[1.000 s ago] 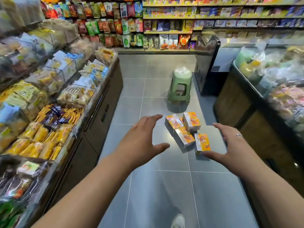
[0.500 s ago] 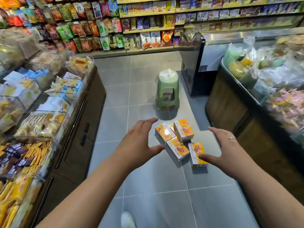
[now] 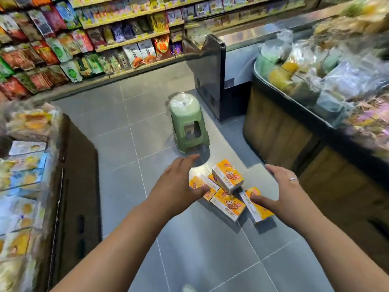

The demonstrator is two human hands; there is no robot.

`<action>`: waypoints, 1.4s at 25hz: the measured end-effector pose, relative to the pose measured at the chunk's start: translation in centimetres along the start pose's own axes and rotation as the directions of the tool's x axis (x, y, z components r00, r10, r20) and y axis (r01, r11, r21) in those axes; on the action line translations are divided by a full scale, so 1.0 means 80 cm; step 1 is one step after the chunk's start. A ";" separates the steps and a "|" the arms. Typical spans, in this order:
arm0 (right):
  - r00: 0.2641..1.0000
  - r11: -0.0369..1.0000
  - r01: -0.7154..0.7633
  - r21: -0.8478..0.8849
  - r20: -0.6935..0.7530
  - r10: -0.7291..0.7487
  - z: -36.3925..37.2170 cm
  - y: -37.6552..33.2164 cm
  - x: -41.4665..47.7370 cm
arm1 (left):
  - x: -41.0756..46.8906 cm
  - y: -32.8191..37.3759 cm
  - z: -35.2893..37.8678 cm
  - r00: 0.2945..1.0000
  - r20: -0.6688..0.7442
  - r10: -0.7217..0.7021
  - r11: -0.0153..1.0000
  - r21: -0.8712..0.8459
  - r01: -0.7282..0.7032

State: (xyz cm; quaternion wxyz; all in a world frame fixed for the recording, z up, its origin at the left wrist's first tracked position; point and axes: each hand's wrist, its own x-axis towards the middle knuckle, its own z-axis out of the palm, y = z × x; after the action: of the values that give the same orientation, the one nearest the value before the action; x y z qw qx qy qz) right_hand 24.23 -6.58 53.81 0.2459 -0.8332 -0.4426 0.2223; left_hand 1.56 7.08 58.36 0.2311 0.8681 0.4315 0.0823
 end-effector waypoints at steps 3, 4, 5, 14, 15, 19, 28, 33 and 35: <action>0.996 0.996 -0.087 0.020 -0.011 0.088 0.033 -0.013 0.055 | 0.084 -0.044 -0.001 0.997 0.047 0.057 0.998 -0.001 -0.057; 0.994 0.993 -0.112 0.028 -0.014 0.112 0.042 -0.013 0.074 | 0.113 -0.055 0.004 0.996 0.057 0.070 0.998 -0.003 -0.070; 0.991 0.991 -0.129 0.034 -0.019 0.129 0.047 -0.011 0.091 | 0.139 -0.062 0.009 0.995 0.061 0.081 0.997 -0.009 -0.080; 0.956 0.958 -0.276 0.082 -0.080 0.282 0.071 0.033 0.305 | 0.390 -0.100 0.081 0.980 0.128 0.155 0.983 -0.122 -0.140; 0.947 0.951 -0.300 0.079 -0.094 0.307 0.077 0.037 0.334 | 0.417 -0.103 0.090 0.975 0.135 0.175 0.979 -0.134 -0.157; 0.918 0.927 -0.366 0.085 -0.131 0.375 0.126 0.056 0.447 | 0.509 -0.123 0.146 0.964 0.158 0.213 0.970 -0.155 -0.189; 0.826 0.839 -0.536 0.094 -0.145 0.545 0.309 0.160 0.575 | 0.651 -0.218 0.317 0.927 0.279 0.250 0.966 -0.140 -0.218; 0.732 0.753 -0.641 0.147 -0.179 0.657 0.430 0.244 0.607 | 0.699 -0.291 0.438 0.905 0.341 0.253 0.966 -0.134 -0.220; 0.712 0.731 -0.659 0.175 -0.168 0.682 0.488 0.279 0.619 | 0.715 -0.327 0.493 0.902 0.357 0.244 0.969 -0.112 -0.218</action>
State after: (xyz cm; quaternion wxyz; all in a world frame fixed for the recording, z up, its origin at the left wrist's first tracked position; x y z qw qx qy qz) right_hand 40.52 32.81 2.29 0.2380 -0.9424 -0.0678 0.2249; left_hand 31.58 52.71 8.07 0.3263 0.9046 0.2715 -0.0399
